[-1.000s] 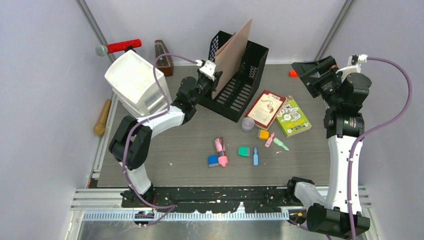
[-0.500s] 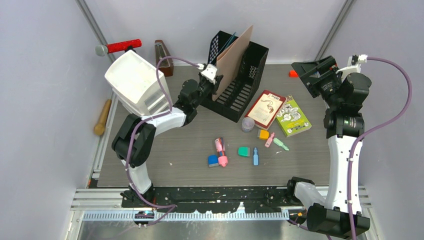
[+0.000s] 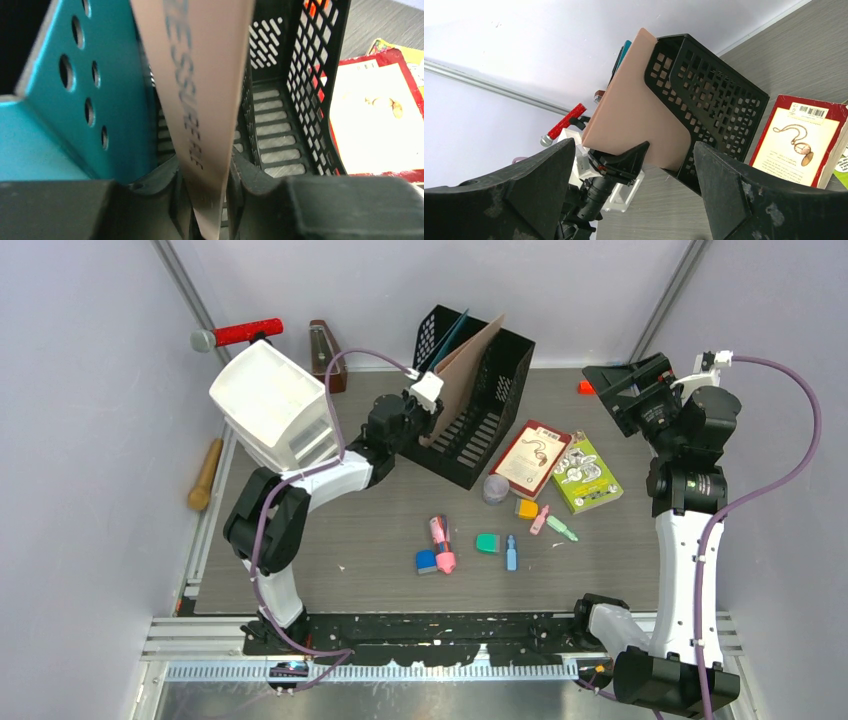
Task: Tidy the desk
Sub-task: Place the folder in the storage box.
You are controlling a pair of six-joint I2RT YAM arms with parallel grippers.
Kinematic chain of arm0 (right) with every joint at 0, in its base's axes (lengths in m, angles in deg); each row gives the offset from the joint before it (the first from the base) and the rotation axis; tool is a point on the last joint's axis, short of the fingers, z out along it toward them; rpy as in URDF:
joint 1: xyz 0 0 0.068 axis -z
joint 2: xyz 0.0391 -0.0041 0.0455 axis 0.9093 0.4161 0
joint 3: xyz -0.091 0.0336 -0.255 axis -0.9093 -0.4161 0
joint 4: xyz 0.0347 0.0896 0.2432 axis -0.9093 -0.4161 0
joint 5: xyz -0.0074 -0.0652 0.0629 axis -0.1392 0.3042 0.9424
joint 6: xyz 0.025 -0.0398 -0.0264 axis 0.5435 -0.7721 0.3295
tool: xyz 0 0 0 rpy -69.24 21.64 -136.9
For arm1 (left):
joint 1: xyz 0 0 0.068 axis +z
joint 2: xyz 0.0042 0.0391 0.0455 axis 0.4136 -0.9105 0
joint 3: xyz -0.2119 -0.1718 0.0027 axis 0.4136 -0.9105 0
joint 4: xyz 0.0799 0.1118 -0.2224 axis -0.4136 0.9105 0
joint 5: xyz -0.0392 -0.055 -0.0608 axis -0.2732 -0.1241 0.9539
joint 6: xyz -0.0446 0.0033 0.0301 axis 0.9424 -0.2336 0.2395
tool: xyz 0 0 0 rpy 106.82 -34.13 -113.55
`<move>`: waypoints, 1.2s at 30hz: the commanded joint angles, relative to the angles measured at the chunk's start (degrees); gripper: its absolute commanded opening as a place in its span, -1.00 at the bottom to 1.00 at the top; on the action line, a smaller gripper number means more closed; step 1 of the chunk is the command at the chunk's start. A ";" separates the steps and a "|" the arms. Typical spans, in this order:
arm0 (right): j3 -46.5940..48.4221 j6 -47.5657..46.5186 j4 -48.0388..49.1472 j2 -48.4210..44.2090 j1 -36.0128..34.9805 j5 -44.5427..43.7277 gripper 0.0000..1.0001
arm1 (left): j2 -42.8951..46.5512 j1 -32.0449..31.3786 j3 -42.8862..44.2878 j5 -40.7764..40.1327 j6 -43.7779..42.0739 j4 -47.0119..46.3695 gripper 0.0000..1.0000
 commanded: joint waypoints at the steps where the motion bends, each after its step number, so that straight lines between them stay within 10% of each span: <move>1: 0.40 0.20 2.82 -0.68 0.37 -0.46 0.89 | 0.96 0.14 4.46 -1.06 -0.45 7.74 -0.28; 13: 3.02 -3.52 0.50 2.78 0.33 -1.22 0.89 | 6.34 0.14 6.65 -1.83 -0.18 15.86 0.98; 36: 4.12 -24.17 -7.12 14.92 0.08 2.21 0.99 | 26.31 0.20 3.17 4.03 1.74 33.76 0.99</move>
